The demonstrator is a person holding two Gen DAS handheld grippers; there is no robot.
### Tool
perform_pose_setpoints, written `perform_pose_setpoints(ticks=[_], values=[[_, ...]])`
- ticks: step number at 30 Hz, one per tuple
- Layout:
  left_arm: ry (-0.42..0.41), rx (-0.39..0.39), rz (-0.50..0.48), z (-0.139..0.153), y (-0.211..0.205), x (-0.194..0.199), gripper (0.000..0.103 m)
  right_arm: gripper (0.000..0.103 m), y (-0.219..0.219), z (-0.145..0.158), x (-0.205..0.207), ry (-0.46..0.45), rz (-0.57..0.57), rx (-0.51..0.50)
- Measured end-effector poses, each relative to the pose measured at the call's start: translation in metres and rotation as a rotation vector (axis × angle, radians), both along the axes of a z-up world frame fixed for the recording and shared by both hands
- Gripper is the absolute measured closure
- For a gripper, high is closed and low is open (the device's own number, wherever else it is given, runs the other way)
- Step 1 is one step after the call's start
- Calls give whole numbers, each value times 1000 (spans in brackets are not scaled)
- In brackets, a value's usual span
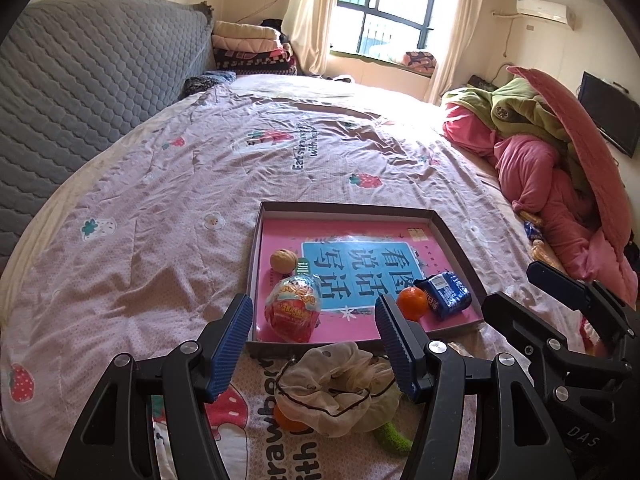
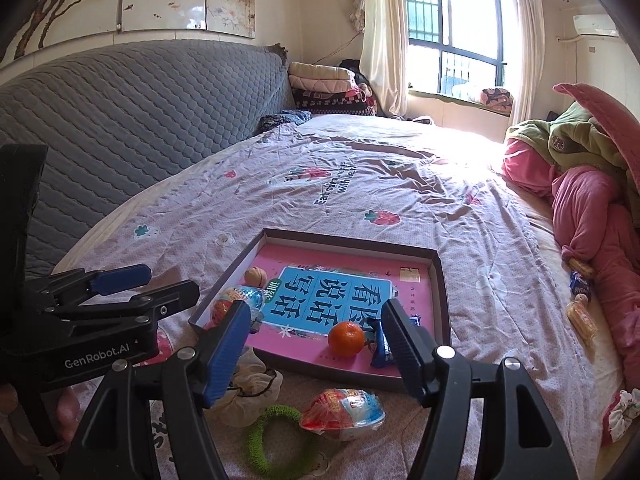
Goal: Organize objects
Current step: 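Withdraw both open tools from the tray back toward the remaining items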
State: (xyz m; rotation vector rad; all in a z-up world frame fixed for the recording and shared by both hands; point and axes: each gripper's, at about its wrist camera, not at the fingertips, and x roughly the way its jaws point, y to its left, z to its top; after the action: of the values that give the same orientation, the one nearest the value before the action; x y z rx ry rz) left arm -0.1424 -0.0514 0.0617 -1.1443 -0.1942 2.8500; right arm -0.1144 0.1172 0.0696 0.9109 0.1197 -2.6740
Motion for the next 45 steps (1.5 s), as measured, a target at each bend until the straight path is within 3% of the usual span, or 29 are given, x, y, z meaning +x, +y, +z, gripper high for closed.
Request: perform_pose_setpoints(ticks=[23,45], values=[[-1,-11,0,1,0,38,38,31,6,13,41,31,-1,-14],[-44,-14,8,-14,-9,58,38,31,8,-7,63,-9,2,6]])
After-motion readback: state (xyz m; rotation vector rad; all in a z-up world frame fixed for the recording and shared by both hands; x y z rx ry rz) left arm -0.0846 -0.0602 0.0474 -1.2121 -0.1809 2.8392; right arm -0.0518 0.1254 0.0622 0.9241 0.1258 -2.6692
